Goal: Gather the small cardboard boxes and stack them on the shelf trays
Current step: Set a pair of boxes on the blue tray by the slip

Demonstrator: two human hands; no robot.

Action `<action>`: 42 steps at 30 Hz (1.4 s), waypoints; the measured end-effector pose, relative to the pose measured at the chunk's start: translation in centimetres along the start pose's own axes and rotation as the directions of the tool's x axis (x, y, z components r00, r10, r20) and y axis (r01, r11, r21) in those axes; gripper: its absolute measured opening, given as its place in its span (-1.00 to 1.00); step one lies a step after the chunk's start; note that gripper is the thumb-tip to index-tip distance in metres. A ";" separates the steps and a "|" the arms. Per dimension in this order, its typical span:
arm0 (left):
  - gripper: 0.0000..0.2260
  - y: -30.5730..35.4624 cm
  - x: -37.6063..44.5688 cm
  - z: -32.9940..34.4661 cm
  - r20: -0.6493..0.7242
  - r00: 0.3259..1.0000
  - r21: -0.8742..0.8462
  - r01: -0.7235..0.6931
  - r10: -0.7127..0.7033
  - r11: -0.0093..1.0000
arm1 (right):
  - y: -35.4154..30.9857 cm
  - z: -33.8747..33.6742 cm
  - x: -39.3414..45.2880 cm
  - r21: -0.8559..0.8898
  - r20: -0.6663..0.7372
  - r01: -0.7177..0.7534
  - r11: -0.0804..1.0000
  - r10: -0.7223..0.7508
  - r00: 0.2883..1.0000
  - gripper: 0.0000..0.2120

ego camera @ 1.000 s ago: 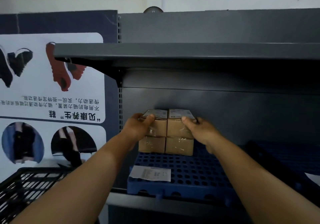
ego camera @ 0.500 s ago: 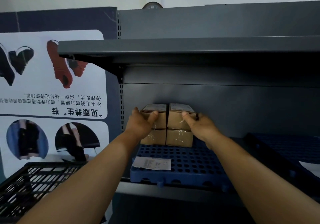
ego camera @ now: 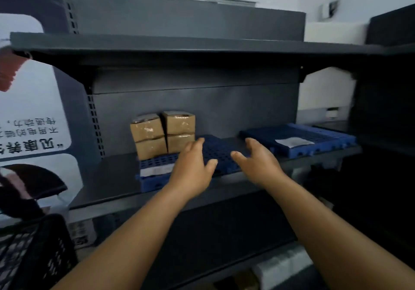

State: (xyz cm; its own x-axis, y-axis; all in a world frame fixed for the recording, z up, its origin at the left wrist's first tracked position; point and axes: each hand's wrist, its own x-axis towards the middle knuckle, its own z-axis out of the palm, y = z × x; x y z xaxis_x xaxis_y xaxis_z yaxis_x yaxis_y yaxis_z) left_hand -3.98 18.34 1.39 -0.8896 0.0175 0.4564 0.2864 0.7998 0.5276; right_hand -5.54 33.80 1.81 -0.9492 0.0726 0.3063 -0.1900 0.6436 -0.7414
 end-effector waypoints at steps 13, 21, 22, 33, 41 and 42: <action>-0.44 10.2 -14.1 10.0 0.495 0.825 -0.152 -0.226 0.272 0.962 | 11.0 -9.0 -22.4 -0.127 -0.244 -0.503 0.855 0.465 0.851 -0.37; -0.45 19.3 -21.0 16.3 0.590 0.675 -0.301 -0.325 0.443 0.897 | 16.6 -15.6 -31.7 -0.076 -0.399 -0.691 0.719 0.613 0.681 -0.36; -0.45 20.5 -21.7 17.0 0.597 0.657 -0.310 -0.340 0.460 0.888 | 17.2 -16.5 -32.7 -0.069 -0.417 -0.705 0.706 0.622 0.663 -0.37; -0.44 34.2 -29.8 23.6 0.634 0.480 -0.444 -0.416 0.607 0.793 | 24.0 -27.8 -42.0 0.011 -0.545 -0.793 0.609 0.669 0.506 -0.37; -0.43 45.0 -36.0 28.6 0.625 0.391 -0.525 -0.429 0.676 0.735 | 29.5 -36.7 -48.4 0.044 -0.599 -0.836 0.547 0.684 0.416 -0.36; -0.42 46.1 -36.8 29.3 0.624 0.382 -0.534 -0.429 0.682 0.729 | 30.1 -37.7 -49.2 0.047 -0.608 -0.841 0.540 0.683 0.404 -0.36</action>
State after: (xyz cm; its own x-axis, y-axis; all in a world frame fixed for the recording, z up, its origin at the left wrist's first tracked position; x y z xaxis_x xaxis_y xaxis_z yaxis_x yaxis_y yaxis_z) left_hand 31.57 72.13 -12.04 -0.3664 0.9263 0.0875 0.7803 0.2547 0.5711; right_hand 44.88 78.31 -13.12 -0.3611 0.9323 -0.0196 0.6834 0.2503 -0.6858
